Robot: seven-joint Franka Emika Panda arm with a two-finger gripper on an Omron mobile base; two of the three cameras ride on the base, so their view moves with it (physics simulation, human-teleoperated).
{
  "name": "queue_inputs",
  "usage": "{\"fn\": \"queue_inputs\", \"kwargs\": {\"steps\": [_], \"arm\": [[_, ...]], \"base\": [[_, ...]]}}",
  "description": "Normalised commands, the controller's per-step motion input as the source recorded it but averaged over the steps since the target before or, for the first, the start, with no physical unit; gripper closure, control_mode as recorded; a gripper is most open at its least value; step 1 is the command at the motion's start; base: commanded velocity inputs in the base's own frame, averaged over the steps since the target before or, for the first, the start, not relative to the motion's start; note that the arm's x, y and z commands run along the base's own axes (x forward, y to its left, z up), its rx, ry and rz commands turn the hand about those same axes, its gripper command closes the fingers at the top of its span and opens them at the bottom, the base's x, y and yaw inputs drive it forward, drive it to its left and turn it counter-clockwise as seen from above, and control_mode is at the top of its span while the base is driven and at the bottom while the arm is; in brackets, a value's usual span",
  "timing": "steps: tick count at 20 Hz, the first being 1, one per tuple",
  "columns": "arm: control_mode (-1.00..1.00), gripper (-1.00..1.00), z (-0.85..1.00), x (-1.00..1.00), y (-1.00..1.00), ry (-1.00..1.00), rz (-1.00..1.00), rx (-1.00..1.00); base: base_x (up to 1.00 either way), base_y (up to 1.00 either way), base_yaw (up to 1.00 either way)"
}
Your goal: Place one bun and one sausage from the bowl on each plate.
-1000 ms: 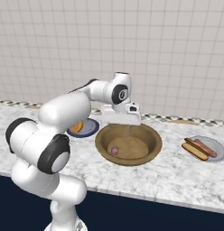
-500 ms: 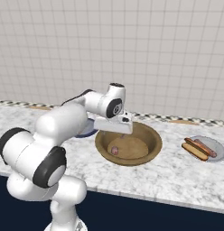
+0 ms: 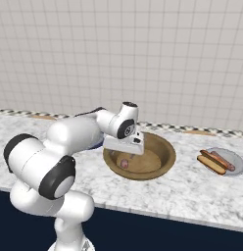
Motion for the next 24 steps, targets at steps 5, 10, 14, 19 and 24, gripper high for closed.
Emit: {"fn": "queue_inputs", "kwargs": {"steps": [5, 10, 14, 19, 24], "arm": [[-1.0, -1.0, -0.2, 0.04, -0.09, 0.0, 0.01, 0.0], [-1.0, -1.0, -0.18, -0.02, -0.11, 0.0, 0.0, 0.0], [-1.0, -1.0, -0.44, 0.0, 0.0, 0.0, 0.0, 0.0], [-1.0, -1.0, -0.08, 0.0, 0.0, 0.02, 0.0, 0.0], [-1.0, -1.0, 0.0, -0.03, -0.01, 0.07, 0.0, 0.0]], "base": [[0.0, 0.0, 0.0], [0.0, 0.0, 0.0], [0.0, 0.0, 0.0], [0.0, 0.0, 0.0], [0.0, 0.0, 0.0]]}}
